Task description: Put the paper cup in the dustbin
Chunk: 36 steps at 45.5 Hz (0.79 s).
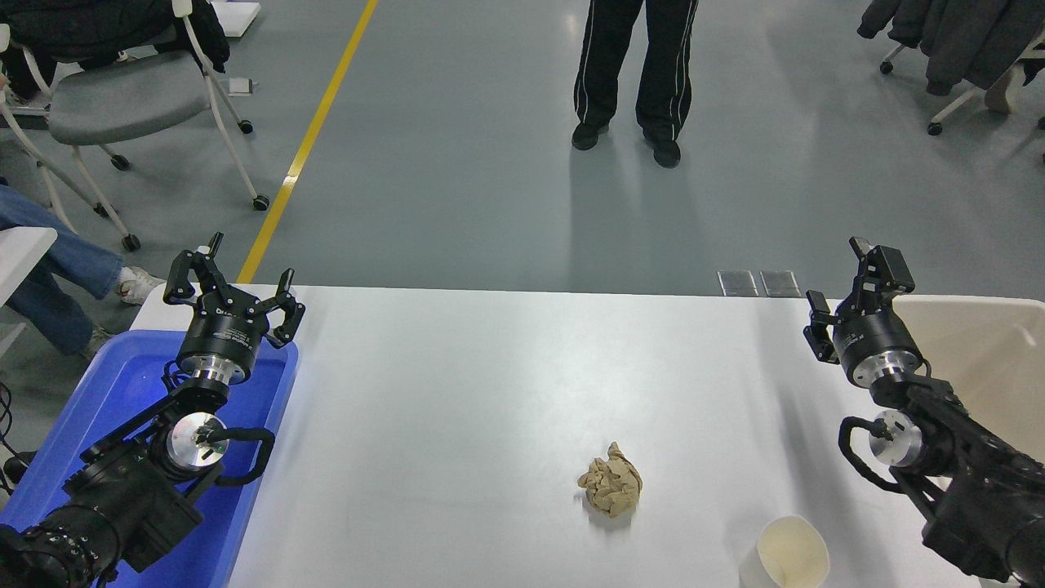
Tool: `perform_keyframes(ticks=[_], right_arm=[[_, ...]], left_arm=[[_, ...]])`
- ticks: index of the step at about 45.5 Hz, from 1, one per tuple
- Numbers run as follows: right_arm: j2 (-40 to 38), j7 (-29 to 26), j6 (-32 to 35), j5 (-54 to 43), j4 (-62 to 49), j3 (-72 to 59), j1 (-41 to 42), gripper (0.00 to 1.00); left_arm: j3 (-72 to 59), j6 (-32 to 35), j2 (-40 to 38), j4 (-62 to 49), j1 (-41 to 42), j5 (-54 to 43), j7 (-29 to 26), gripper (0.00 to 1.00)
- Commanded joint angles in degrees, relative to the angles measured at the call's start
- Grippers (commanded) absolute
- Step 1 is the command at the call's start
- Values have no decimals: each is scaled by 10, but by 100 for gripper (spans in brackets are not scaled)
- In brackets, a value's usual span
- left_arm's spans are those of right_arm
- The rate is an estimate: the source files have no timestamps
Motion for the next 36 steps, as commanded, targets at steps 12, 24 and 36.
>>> perform_keyframes(ticks=[12,24,36], right_arm=[[-182,-75,-12,-72,272,-77,-21,100],[-300,-75,-14,-173,343,-195,10,100],[-408,-74,-11,-345,448,-271,42,100]], left_arm=[[0,0,0,0,0,0,0,100],[0,0,0,0,0,0,0,100],[0,0,0,0,0,0,0,100]])
